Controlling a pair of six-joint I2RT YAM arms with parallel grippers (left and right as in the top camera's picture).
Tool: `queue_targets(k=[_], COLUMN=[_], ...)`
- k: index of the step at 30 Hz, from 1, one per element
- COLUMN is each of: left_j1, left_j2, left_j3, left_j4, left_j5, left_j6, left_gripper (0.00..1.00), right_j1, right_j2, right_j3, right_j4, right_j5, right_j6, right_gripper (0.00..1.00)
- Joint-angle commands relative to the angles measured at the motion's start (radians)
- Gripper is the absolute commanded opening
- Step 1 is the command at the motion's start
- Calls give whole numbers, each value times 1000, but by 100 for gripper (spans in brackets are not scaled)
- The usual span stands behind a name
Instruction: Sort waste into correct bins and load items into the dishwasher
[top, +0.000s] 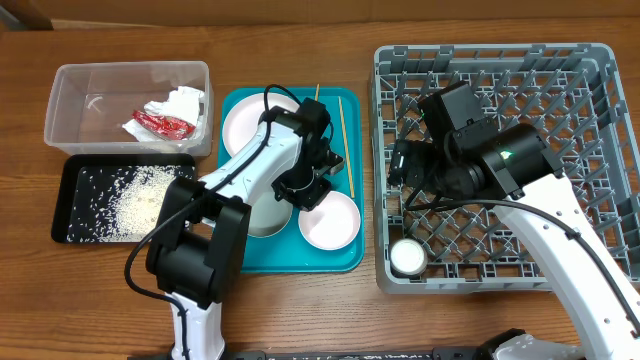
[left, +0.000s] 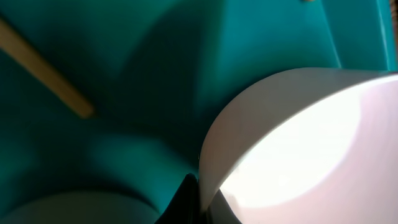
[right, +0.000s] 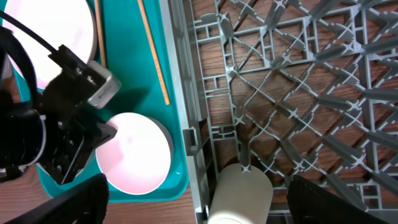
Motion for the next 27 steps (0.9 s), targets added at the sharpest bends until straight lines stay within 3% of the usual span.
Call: queue_targets(k=[1, 5, 9, 12, 14, 16, 17, 21, 27], left_j1=[0, 0, 3, 8, 8, 7, 8, 37, 183], left_j2=[6, 6, 6, 6, 7, 7, 7, 6, 6], left_j3=[98, 111, 109, 109, 109, 109, 109, 134, 405], left_j4=[-32, -32, 16, 35, 29, 19, 19, 9, -150], left_j5=[-2, -19, -153, -163, -163, -163, -163, -158, -51], left_j6=[-37, -37, -140, -168, -167, -167, -168, -270, -325], left_gripper=[4, 4, 4, 4, 16, 36, 41, 45, 49], right_j1=[-2, -2, -2, -2, -2, -2, -2, 14, 102], right_j2=[3, 3, 3, 3, 3, 3, 5, 53, 172], right_j3=[15, 15, 15, 15, 15, 15, 15, 15, 15], right_j4=[6, 6, 6, 6, 8, 22, 37, 109, 274], right_j5=[14, 14, 14, 14, 14, 9, -2, -47, -47], right_j6=[-4, -4, -4, -4, -4, -2, 0, 3, 4], right_gripper=[93, 93, 93, 93, 93, 93, 93, 92, 92])
